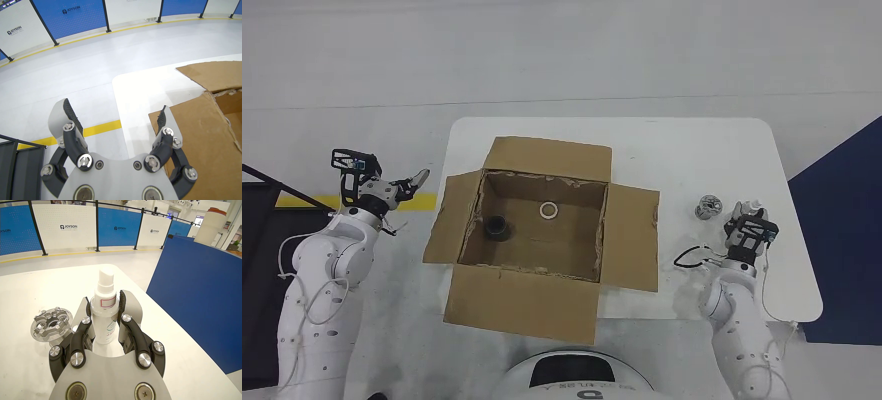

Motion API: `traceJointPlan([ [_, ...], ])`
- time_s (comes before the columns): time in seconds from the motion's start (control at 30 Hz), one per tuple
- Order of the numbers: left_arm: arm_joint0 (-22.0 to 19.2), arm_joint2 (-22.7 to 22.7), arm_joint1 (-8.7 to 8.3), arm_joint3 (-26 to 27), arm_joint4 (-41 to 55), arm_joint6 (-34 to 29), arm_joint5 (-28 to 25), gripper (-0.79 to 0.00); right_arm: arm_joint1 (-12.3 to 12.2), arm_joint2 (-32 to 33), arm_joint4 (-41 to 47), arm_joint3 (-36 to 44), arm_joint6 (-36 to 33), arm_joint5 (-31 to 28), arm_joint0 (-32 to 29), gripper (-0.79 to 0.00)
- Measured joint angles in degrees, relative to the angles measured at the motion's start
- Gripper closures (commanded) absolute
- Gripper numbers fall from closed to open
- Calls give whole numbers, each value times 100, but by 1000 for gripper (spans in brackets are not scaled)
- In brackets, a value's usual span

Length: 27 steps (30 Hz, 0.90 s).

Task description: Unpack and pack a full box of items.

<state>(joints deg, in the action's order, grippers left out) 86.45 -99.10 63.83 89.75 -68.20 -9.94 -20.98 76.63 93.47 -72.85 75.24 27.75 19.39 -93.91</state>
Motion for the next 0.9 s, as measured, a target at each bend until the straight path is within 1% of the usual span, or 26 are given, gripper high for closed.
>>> traceJointPlan([
  [0.1,0,0,0,0,0,0,0,-785,7,38,98,147,15,-126,-88,-751],
  [0.17,0,0,0,0,0,0,0,-785,12,85,186,302,34,-187,-169,-785],
  [0.37,0,0,0,0,0,0,0,-785,22,200,439,971,41,-447,-498,-785],
  [0.9,0,0,0,0,0,0,0,-785,21,198,434,925,39,-434,-489,-785],
])
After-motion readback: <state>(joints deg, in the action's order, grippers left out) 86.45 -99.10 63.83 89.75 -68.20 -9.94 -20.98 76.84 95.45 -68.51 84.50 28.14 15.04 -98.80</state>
